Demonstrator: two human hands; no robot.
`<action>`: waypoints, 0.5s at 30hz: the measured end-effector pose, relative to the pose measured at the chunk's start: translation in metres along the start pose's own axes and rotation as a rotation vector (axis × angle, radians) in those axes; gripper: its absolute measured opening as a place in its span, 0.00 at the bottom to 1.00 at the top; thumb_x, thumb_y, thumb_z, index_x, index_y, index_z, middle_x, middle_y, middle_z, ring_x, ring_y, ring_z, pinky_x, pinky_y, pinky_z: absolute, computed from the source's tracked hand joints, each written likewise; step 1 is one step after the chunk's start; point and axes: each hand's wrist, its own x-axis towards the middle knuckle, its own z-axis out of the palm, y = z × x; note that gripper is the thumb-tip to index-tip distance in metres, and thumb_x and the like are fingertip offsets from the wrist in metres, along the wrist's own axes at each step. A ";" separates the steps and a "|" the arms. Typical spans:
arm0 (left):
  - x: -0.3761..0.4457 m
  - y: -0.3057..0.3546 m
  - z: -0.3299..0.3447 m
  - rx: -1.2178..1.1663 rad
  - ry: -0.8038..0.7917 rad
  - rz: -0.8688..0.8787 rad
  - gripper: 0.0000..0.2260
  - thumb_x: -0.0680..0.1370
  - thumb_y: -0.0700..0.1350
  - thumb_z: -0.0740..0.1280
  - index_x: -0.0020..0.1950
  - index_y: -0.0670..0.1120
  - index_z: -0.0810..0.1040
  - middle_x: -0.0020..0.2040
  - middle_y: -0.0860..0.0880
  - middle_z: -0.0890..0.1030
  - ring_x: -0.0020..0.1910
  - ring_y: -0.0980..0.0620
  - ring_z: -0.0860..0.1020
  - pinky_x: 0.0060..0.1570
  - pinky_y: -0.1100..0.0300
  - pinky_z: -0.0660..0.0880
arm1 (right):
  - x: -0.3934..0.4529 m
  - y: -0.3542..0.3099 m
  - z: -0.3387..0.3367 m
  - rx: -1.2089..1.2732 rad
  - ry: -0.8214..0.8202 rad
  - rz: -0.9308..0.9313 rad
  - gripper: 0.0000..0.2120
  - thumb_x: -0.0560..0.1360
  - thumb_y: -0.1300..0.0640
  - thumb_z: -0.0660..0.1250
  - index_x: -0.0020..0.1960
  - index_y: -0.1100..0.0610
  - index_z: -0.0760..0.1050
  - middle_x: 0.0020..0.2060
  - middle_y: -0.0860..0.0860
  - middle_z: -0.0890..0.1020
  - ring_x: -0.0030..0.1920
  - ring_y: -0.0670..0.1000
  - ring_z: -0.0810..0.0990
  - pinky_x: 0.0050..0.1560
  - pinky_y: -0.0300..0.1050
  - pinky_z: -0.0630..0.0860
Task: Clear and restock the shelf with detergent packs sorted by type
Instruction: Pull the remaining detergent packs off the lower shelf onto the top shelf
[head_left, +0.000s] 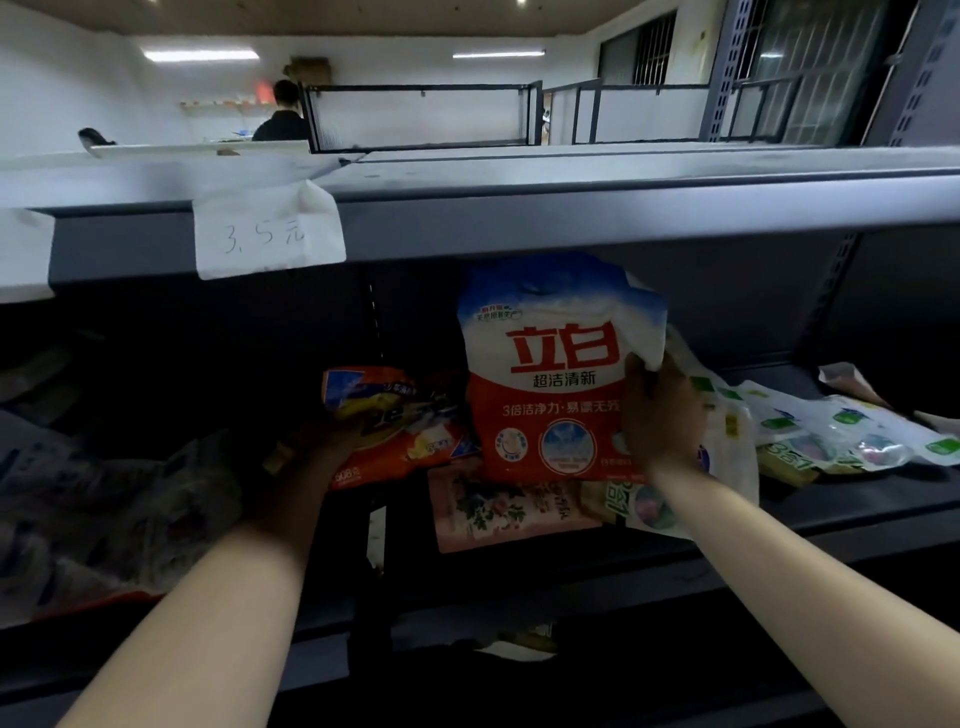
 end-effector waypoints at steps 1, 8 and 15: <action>-0.002 -0.001 -0.001 -0.014 -0.023 -0.005 0.38 0.72 0.67 0.64 0.75 0.48 0.59 0.67 0.40 0.70 0.62 0.38 0.71 0.63 0.45 0.68 | 0.000 0.000 -0.001 -0.002 -0.008 -0.004 0.18 0.81 0.48 0.54 0.49 0.60 0.74 0.41 0.58 0.81 0.41 0.58 0.79 0.44 0.54 0.77; -0.040 0.015 0.009 -0.294 0.246 -0.072 0.24 0.78 0.48 0.66 0.71 0.40 0.67 0.66 0.36 0.72 0.63 0.37 0.72 0.58 0.50 0.69 | 0.005 -0.005 -0.015 0.006 -0.140 0.027 0.18 0.80 0.44 0.54 0.53 0.57 0.75 0.45 0.56 0.82 0.46 0.58 0.80 0.50 0.57 0.77; -0.098 0.019 0.006 -0.426 0.612 0.212 0.18 0.81 0.50 0.60 0.64 0.40 0.75 0.60 0.38 0.78 0.59 0.37 0.76 0.53 0.52 0.71 | 0.005 -0.010 -0.030 0.093 -0.221 0.084 0.16 0.80 0.46 0.55 0.52 0.56 0.76 0.45 0.55 0.82 0.46 0.58 0.81 0.50 0.57 0.77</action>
